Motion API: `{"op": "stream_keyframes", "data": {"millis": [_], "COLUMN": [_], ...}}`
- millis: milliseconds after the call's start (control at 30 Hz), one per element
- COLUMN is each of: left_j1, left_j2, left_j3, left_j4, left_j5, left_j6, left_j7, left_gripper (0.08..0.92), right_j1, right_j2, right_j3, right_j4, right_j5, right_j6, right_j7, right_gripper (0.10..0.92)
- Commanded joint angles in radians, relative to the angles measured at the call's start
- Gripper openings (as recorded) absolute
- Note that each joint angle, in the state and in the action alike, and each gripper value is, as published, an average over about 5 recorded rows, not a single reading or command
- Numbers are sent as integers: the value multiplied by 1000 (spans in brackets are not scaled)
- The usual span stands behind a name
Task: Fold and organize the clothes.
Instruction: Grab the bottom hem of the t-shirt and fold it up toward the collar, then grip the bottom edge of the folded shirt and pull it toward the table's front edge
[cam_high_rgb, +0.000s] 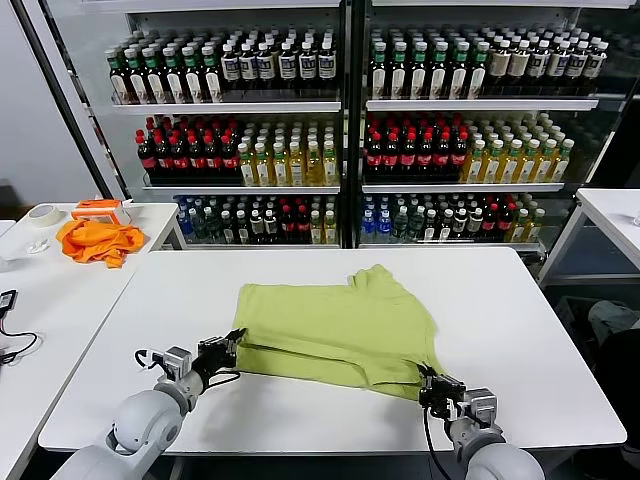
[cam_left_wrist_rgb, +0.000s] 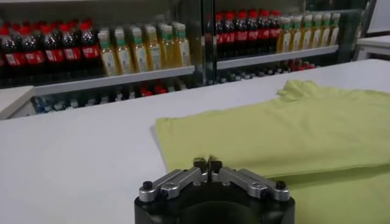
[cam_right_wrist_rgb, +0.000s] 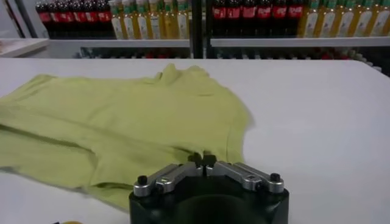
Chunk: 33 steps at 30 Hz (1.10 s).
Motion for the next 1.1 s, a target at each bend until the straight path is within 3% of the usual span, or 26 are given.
{"op": "stream_keyframes", "data": {"millis": [33, 300, 467, 767, 933, 1000, 1100], "left_j1": [-29, -13, 51, 176, 175, 177, 185], "left_j2": [-5, -10, 10, 43, 35, 37, 41], "left_j3": [18, -4, -64, -87, -82, -80, -78], "left_j4": [33, 20, -61, -206, -194, -194, -194], "left_j5": [10, 15, -36, -64, -59, -52, -46], "left_j6": [0, -15, -29, 144, 203, 202, 201], "left_j7": [-13, -48, -57, -124, -174, -182, -185], "left_gripper": [115, 339, 477, 736, 817, 813, 741], "right_j1": [22, 15, -68, -181, -184, -180, -173], "right_j2": [2, 3, -7, 6, 19, 20, 20], "right_j3": [-11, 23, 107, 150, 129, 124, 116], "right_j4": [-26, -18, 55, 85, 71, 65, 55], "right_j5": [-2, -4, 9, 14, 15, 15, 15], "right_j6": [-9, -14, -15, -5, 6, 12, 19], "right_j7": [4, 7, 4, 14, 28, 29, 27], "right_gripper": [149, 369, 517, 771, 820, 816, 765]}}
